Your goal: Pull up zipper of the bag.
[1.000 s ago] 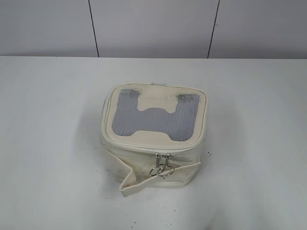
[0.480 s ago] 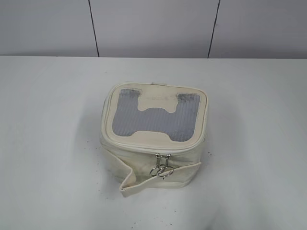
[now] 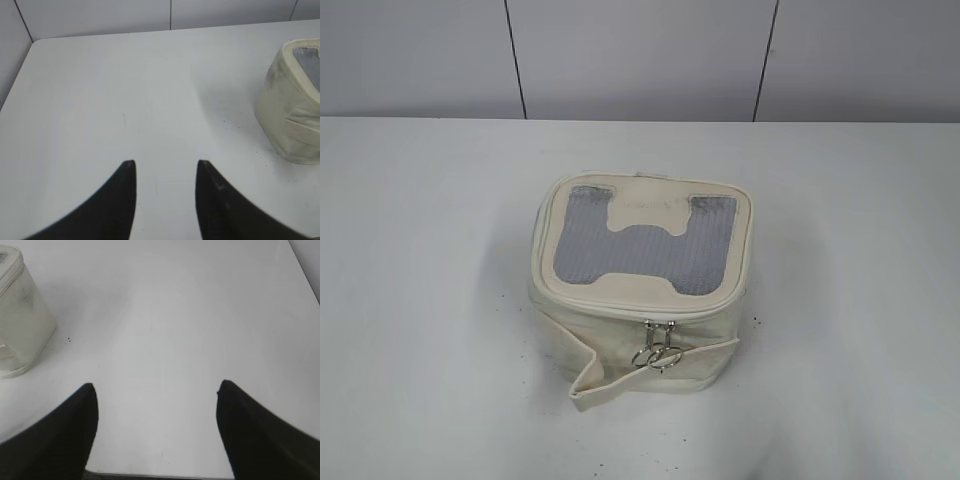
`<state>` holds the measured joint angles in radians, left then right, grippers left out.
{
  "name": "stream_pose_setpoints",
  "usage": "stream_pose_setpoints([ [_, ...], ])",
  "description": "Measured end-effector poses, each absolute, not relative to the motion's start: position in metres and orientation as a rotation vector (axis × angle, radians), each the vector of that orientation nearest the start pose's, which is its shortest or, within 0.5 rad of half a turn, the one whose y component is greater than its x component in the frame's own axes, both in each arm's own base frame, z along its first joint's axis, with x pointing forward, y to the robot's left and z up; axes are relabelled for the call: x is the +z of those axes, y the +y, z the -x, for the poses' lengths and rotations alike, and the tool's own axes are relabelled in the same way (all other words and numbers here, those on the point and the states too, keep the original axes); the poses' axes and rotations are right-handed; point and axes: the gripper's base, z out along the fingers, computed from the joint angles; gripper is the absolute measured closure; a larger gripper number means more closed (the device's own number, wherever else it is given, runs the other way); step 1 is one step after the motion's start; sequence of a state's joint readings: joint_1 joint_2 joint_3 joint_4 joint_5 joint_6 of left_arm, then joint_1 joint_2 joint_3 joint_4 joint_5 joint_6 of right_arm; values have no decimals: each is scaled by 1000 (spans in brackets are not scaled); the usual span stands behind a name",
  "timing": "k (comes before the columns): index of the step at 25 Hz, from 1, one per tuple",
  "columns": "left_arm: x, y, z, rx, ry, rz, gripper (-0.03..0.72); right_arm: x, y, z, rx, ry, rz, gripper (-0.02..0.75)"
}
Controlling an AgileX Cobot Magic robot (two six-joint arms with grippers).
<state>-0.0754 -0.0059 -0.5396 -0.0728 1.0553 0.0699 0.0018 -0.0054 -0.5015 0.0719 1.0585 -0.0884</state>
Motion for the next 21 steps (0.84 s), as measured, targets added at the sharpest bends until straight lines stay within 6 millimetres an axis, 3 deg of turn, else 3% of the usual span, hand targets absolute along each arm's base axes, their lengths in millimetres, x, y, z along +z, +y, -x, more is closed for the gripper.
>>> stream_pose_setpoints([
  [21, 289, -5, 11, -90, 1987, -150, 380, 278, 6, 6, 31, 2031, 96, 164],
])
